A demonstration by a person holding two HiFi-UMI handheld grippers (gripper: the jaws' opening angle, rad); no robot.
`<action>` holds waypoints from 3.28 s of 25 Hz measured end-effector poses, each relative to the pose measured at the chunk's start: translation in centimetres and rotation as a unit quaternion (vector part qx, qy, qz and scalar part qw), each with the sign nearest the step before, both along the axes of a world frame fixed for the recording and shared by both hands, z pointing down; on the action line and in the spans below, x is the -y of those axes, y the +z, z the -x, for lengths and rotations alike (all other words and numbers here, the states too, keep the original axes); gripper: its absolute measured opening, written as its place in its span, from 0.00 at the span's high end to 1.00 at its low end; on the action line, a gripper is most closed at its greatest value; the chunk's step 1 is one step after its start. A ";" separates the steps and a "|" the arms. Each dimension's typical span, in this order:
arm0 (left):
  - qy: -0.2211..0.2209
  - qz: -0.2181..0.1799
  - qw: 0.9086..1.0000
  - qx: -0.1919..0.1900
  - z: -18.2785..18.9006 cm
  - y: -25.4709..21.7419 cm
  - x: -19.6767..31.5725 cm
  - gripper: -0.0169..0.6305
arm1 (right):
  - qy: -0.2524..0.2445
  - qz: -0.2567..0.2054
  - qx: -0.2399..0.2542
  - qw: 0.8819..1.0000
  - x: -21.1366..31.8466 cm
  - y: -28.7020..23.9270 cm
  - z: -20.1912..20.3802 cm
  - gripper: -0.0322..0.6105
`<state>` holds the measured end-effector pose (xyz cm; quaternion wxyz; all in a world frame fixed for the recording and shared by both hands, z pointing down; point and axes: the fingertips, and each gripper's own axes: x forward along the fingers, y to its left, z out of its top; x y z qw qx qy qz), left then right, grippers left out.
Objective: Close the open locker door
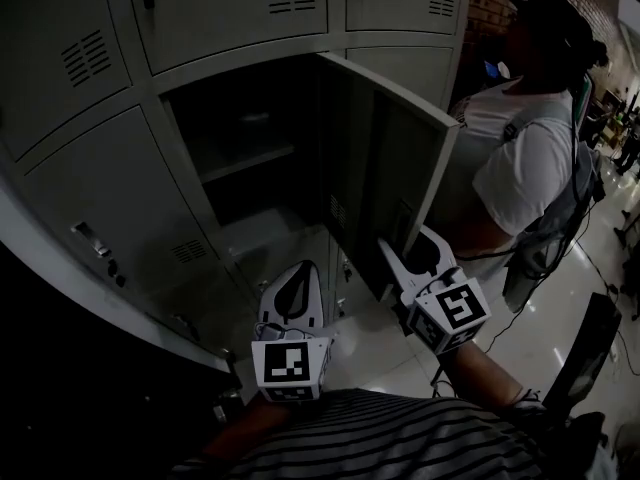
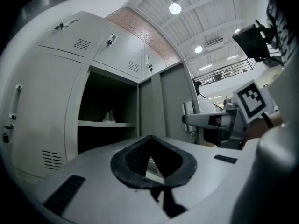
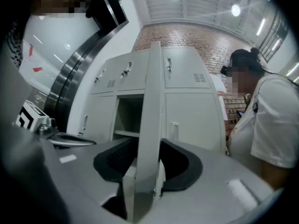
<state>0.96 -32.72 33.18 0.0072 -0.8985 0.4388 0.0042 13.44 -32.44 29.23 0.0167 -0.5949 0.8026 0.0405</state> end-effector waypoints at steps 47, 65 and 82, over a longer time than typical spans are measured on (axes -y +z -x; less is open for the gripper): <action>-0.173 0.032 0.984 0.006 19.1 9.8 6.5 0.97 | -0.167 0.000 -0.004 0.986 12.5 7.3 25.0 0.64; -0.179 0.020 0.984 0.008 3.9 3.0 -22.7 0.97 | -0.172 0.042 0.037 0.984 -20.5 3.6 9.2 0.95; -0.178 0.000 0.984 0.023 5.7 -0.4 -37.3 0.97 | -0.180 0.042 0.044 0.982 -35.6 1.5 11.2 0.95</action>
